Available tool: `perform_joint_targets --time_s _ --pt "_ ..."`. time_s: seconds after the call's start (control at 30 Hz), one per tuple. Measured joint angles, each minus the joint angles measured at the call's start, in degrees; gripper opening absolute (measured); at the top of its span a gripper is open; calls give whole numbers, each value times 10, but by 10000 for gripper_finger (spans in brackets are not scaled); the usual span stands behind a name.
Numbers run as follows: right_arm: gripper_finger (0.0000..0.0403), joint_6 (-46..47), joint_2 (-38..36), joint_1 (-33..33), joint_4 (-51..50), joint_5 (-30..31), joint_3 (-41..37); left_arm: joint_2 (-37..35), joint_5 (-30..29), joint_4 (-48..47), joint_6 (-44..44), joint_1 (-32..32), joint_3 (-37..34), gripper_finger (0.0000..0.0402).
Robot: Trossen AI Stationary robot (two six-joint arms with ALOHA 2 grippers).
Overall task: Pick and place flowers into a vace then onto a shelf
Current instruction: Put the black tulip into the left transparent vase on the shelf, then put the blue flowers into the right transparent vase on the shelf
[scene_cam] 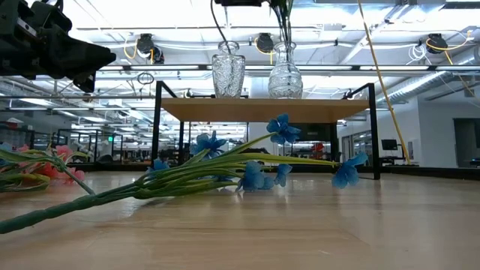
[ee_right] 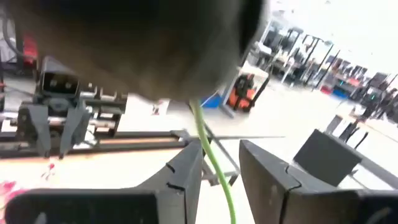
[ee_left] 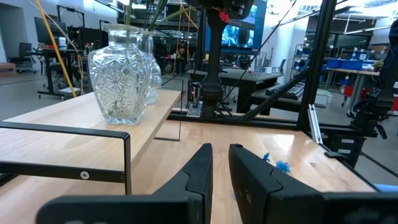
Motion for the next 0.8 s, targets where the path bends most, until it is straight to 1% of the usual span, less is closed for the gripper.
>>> perform_joint_targets --time_s 0.1,0.23,0.6,0.8 --pt "112 27 0 0 -36 0 0 0 0 0 0 0 0 58" --pt "120 42 0 0 -56 0 0 0 0 0 0 0 0 58" --pt "117 85 0 11 -125 0 0 0 0 0 0 0 0 58" --pt "117 104 0 11 -146 0 0 0 0 0 0 0 0 58"
